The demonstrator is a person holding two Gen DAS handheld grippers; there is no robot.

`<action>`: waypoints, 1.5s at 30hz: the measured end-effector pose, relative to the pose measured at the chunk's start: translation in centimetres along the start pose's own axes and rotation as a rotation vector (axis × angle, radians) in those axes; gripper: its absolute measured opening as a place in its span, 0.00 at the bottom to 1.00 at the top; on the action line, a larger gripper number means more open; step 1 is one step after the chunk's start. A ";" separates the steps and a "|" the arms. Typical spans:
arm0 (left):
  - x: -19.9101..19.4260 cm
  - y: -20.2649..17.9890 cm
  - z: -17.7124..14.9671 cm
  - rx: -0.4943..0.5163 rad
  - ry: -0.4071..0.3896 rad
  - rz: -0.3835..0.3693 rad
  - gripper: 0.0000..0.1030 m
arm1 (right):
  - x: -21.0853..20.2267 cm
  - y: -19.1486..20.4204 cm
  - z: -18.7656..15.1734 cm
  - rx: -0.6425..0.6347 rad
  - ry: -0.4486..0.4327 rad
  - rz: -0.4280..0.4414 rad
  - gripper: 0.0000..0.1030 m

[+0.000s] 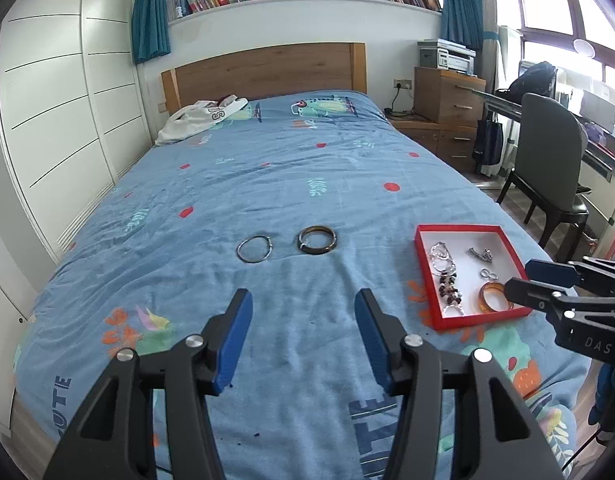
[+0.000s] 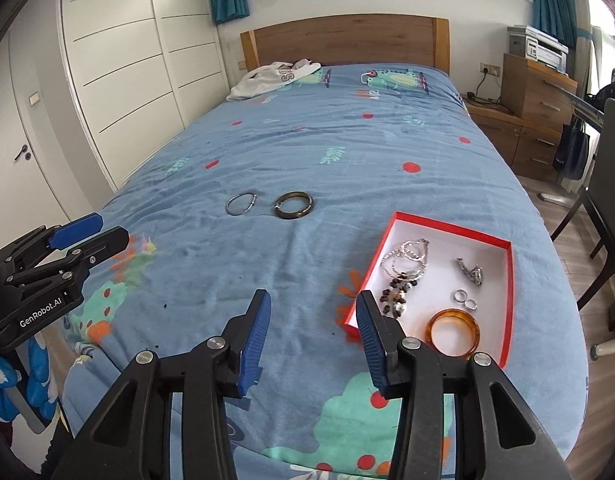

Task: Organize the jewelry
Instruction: 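Withdraw both tools and move right tool toward tortoiseshell bangle, left toward silver bangle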

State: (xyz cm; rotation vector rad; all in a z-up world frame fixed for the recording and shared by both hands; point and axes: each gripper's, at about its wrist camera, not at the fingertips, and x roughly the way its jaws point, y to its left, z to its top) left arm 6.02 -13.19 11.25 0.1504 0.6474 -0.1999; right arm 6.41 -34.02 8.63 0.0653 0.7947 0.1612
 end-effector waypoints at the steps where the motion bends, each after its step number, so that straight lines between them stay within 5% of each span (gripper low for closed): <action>1: -0.2 0.6 -0.2 -0.005 -0.001 0.007 0.51 | 0.1 0.7 0.0 -0.005 0.001 0.006 0.44; 11: 0.1 5.8 -2.5 -0.068 0.018 0.058 0.53 | 3.0 6.0 -0.1 -0.035 0.036 0.053 0.47; 20: 4.6 9.5 -4.3 -0.136 0.113 0.077 0.54 | 7.6 7.9 -0.4 -0.044 0.108 0.084 0.53; 28: 12.8 13.5 -4.4 -0.194 0.219 0.082 0.55 | 13.6 6.4 1.2 -0.025 0.170 0.087 0.54; 45: 33.2 16.3 3.5 -0.195 0.333 0.035 0.54 | 30.7 0.5 11.5 -0.005 0.213 0.041 0.52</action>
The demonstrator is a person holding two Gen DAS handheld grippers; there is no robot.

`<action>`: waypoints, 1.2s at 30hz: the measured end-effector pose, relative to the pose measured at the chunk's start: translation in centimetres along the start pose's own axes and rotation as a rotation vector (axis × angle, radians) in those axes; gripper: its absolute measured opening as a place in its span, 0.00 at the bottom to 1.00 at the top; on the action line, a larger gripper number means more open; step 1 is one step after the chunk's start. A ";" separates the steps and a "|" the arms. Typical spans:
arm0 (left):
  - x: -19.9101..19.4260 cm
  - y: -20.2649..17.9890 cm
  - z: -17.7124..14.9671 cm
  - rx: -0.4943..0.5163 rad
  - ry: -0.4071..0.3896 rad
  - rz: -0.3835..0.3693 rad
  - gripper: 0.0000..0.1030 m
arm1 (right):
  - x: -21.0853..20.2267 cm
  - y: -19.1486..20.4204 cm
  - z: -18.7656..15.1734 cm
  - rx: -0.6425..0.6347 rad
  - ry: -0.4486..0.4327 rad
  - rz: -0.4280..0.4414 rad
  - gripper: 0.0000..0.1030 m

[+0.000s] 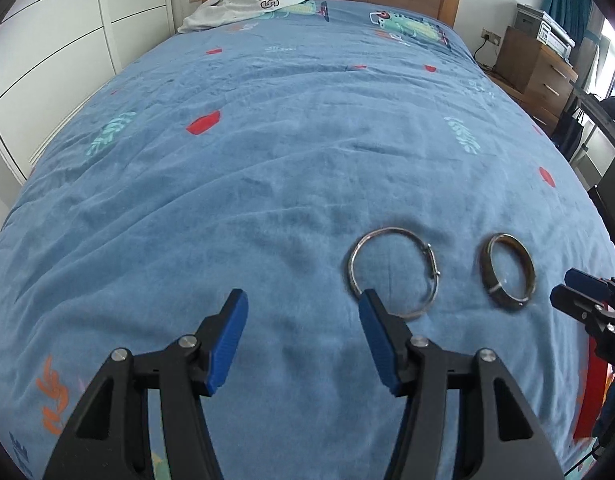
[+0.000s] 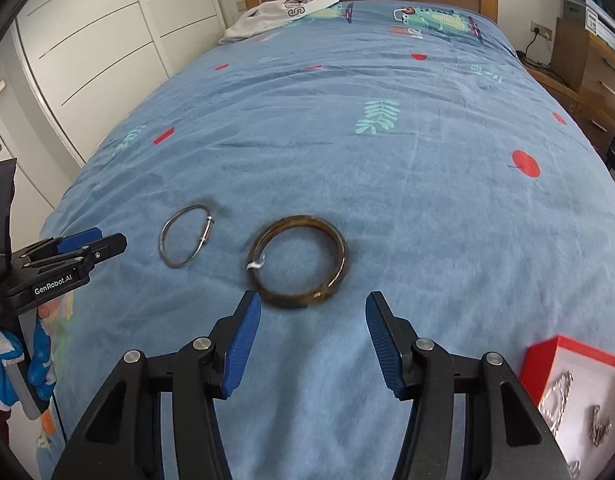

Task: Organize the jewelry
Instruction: 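Withdraw both tools and move right tool toward tortoiseshell bangle, left toward silver bangle, then close right gripper on tortoiseshell bangle while left gripper closes on silver bangle, then carry tortoiseshell bangle in right gripper and silver bangle in left gripper into box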

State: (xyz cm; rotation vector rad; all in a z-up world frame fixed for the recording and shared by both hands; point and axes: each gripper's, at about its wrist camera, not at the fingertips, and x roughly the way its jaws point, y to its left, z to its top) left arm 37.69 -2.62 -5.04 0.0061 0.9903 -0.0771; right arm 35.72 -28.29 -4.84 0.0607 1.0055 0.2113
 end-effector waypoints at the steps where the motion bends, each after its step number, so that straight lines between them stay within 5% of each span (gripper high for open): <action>1: 0.9 -0.1 0.3 0.001 0.010 -0.005 0.54 | 0.9 -0.3 0.5 0.010 0.005 -0.004 0.52; 13: 5.9 -1.6 1.6 0.028 0.041 -0.001 0.51 | 6.8 -2.0 2.2 0.042 0.036 -0.012 0.46; 16: 5.8 -2.0 1.6 0.035 0.025 0.001 0.33 | 7.2 -1.6 2.5 0.020 0.032 -0.042 0.33; 18: 5.6 -2.4 1.5 0.049 0.021 0.005 0.17 | 7.1 -1.5 2.6 0.010 0.030 -0.051 0.11; 20: 5.3 -2.5 1.4 0.052 0.020 0.021 0.07 | 6.8 -1.3 2.5 0.002 0.025 -0.059 0.11; 36: -2.6 -2.7 -0.3 0.068 -0.087 0.055 0.05 | -2.2 1.0 -0.4 -0.048 -0.142 -0.111 0.10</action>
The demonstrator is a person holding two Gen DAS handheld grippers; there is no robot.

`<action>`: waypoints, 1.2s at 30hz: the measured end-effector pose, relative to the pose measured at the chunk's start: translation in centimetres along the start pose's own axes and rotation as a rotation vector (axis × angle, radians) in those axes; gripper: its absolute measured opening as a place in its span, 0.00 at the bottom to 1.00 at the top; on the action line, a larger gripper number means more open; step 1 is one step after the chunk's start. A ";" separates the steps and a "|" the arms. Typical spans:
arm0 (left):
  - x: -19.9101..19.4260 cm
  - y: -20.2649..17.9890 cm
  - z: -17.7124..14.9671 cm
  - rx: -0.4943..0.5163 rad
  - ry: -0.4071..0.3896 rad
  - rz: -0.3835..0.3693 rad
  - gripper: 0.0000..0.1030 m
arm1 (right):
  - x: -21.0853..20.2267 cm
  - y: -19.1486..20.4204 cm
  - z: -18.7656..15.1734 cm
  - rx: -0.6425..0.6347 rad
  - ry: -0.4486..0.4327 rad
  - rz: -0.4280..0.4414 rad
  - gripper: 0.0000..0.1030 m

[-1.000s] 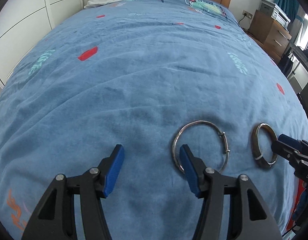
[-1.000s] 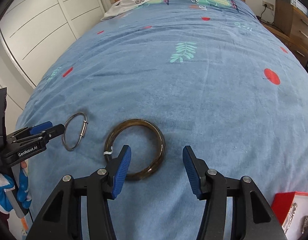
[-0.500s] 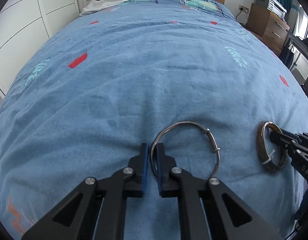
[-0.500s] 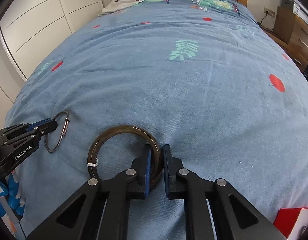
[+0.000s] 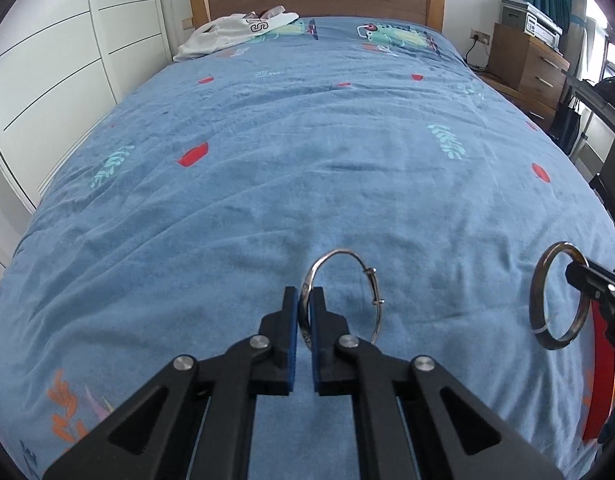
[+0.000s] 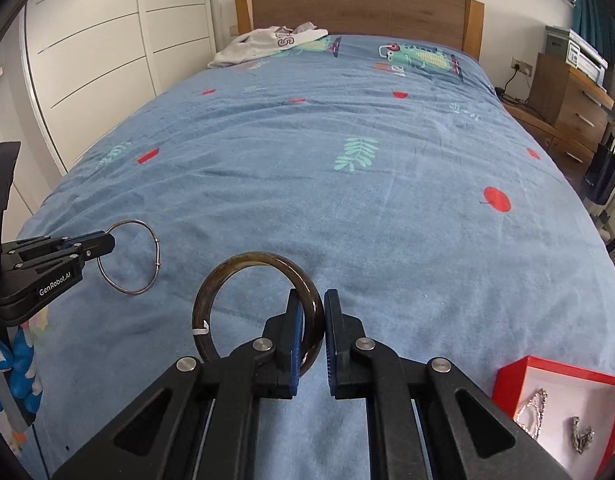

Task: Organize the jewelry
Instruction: 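Carry tortoiseshell bangle in right gripper and silver bangle in left gripper into box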

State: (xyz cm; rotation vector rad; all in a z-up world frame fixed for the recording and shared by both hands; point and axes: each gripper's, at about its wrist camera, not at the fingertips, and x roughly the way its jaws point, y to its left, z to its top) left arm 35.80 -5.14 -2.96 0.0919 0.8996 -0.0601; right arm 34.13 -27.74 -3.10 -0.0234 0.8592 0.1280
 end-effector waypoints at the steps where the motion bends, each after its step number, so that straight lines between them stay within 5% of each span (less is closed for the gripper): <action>1: -0.7 0.0 -0.1 0.006 -0.007 0.002 0.05 | -0.8 0.0 -0.1 0.001 -0.009 -0.001 0.10; 16: -12.4 -5.0 -2.0 0.121 -0.097 -0.053 0.05 | -12.3 -2.8 -3.9 0.057 -0.089 -0.036 0.10; 26: -14.4 -16.7 -4.0 0.183 -0.076 -0.237 0.05 | -16.7 -12.2 -9.3 0.141 -0.058 -0.144 0.10; 36: -12.4 -29.4 -7.0 0.283 0.018 -0.379 0.05 | -15.6 -19.5 -12.9 0.148 0.026 -0.186 0.10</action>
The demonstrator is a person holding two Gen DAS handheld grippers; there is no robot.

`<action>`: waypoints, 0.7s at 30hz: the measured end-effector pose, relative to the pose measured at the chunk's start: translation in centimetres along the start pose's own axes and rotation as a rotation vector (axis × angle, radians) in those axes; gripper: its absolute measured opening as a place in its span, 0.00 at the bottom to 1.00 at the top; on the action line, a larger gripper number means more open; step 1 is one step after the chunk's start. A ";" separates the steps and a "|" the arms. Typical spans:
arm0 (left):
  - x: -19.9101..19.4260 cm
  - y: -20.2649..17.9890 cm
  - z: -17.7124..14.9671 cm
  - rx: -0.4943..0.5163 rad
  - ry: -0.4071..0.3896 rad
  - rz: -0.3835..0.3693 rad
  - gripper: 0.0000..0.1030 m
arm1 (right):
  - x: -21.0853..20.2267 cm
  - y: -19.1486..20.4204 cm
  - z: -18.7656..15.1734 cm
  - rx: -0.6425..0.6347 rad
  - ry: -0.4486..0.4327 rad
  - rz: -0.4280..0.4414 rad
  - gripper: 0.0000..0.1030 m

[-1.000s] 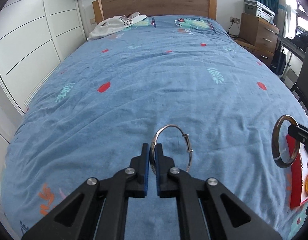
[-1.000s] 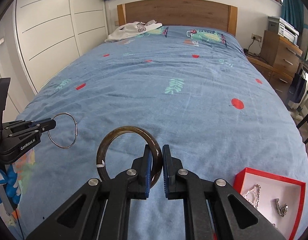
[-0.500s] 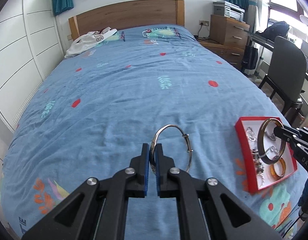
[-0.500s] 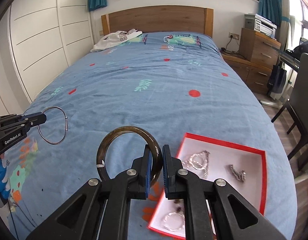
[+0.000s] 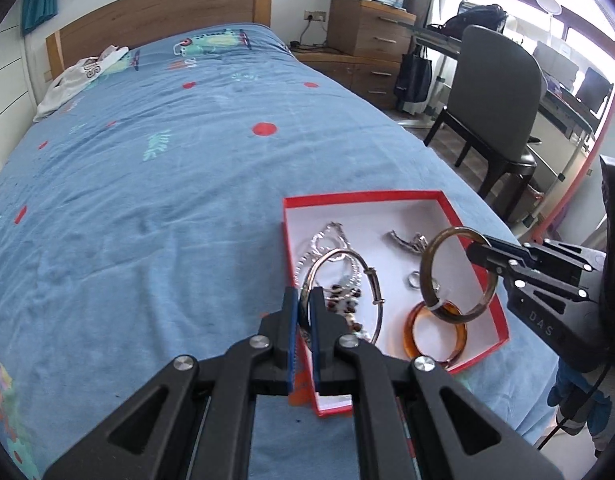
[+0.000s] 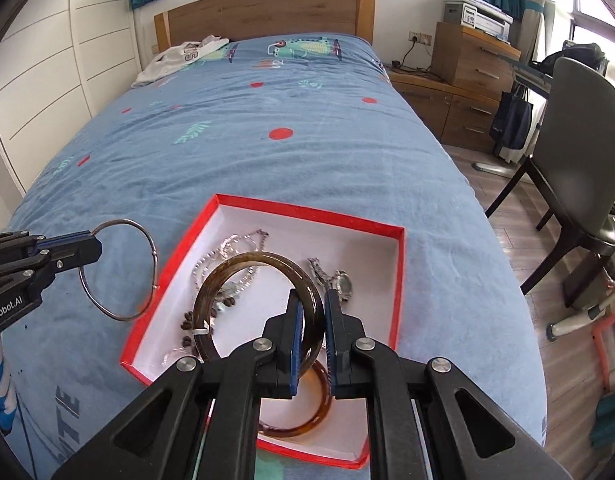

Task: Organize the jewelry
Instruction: 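Carry tortoiseshell bangle in right gripper and silver bangle in left gripper into box, then open right gripper releasing bangle while left gripper releases silver bangle in box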

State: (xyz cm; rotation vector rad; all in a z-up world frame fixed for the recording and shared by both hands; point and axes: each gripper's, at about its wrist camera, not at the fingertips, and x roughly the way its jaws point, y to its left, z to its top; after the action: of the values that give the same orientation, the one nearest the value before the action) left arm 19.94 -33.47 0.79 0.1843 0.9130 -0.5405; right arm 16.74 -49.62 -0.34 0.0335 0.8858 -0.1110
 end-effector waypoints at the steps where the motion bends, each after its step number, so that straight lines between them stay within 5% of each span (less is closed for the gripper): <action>1: 0.8 -0.7 -0.1 0.009 0.014 -0.001 0.05 | 0.5 -0.5 -0.3 -0.007 0.011 0.000 0.10; 13: 7.0 -1.8 -3.3 0.008 0.162 0.027 0.05 | 5.2 -1.3 -1.8 -0.152 0.090 0.002 0.10; 21: 7.4 -2.1 -3.9 -0.001 0.169 0.042 0.06 | 6.7 -1.2 -2.2 -0.213 0.133 -0.024 0.10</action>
State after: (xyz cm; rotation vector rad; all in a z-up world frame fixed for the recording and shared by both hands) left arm 19.71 -36.51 -7.29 0.2509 1.0708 -0.4909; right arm 19.06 -51.15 -6.90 -0.1701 1.0271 -0.0361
